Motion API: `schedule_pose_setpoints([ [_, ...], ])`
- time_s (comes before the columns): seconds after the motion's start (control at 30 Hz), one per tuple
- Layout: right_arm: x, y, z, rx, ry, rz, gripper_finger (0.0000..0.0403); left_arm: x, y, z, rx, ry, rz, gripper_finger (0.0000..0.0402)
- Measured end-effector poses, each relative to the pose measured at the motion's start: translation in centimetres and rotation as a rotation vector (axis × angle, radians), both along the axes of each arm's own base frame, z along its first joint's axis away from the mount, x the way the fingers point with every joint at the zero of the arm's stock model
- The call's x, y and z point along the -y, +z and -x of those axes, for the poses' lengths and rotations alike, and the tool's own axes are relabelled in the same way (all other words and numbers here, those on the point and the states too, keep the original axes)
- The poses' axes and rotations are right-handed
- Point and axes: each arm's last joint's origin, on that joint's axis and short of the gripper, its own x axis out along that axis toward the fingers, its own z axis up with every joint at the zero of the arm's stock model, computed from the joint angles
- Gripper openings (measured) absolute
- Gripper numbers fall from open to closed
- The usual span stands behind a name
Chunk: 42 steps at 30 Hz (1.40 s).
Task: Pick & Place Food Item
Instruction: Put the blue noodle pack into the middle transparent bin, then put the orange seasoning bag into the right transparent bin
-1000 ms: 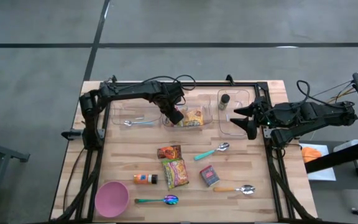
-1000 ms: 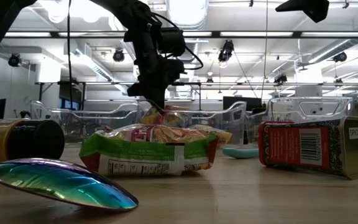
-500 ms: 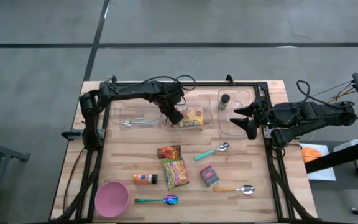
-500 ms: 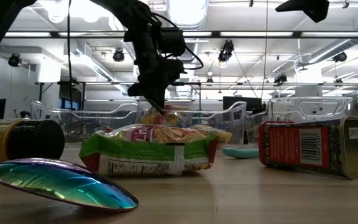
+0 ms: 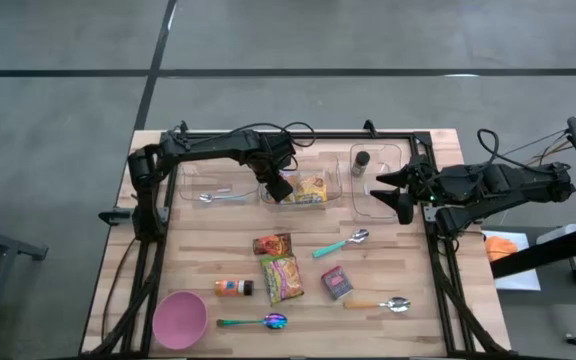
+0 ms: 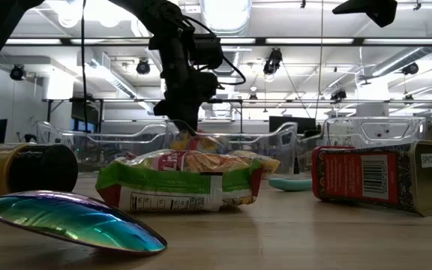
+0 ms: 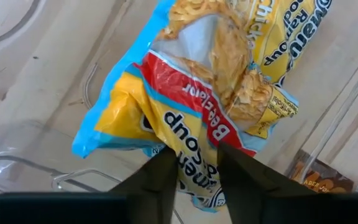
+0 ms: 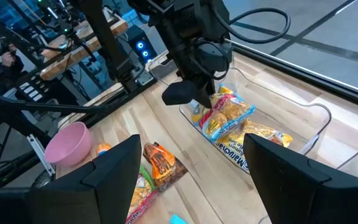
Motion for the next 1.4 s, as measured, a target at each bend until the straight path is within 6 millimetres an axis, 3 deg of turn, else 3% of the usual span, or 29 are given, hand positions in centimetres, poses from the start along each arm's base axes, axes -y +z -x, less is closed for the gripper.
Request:
schedule_pose_setpoints([
  [0.6, 0.0, 0.0, 0.0, 0.0, 0.001, 0.001, 0.0278, -0.3, 1.5, -0.3, 0.004, 0.016, -0.056, 0.0294],
  [0.93, 0.0, 0.0, 0.0, -0.001, 0.002, 0.004, 0.0278, -0.3, 2.8, -0.5, 0.004, -0.007, -0.081, 0.0324],
  [1.13, 0.0, 0.0, 0.0, -0.003, 0.004, 0.011, 0.0278, 1.5, 4.9, -0.4, 0.01, -0.103, -0.096, 0.0324],
  [1.4, 0.0, 0.0, 0.0, 0.012, -0.012, -0.03, 0.0278, 6.5, 8.7, 1.3, 0.199, -0.15, -0.12, 0.0324],
])
